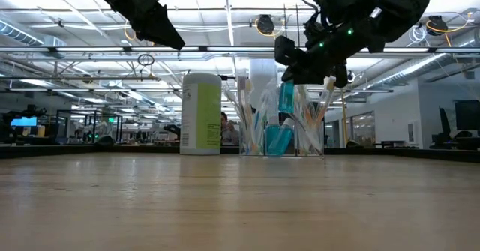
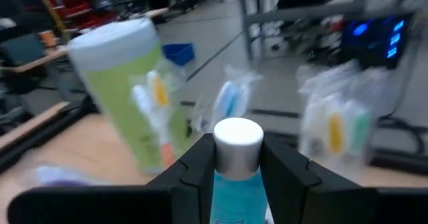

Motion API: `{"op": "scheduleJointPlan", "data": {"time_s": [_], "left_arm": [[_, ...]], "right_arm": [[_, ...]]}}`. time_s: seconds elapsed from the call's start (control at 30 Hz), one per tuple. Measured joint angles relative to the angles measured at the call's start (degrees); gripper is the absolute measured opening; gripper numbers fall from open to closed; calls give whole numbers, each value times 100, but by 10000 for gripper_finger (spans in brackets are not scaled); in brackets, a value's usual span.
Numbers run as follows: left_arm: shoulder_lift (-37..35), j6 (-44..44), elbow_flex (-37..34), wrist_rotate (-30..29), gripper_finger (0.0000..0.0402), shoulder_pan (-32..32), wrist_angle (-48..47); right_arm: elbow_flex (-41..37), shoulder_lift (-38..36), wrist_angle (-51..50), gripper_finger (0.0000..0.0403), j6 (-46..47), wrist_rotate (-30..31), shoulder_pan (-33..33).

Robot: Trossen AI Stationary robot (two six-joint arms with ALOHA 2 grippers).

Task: Pick & Place toothbrushing station
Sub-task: Put the blue mouthwash into the transparent organizer

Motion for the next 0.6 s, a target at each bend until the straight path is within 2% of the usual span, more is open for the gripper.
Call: {"op": "scheduleJointPlan", "data": {"time_s": [0.33, 0.6], "left_arm": [[-1, 0, 0, 0, 131, 0, 0], [0, -4, 0, 0, 131, 0, 2]], "right_arm": [[0, 152, 107, 89, -309, 78, -6], [2, 713, 426, 89, -220, 232, 44]]}}
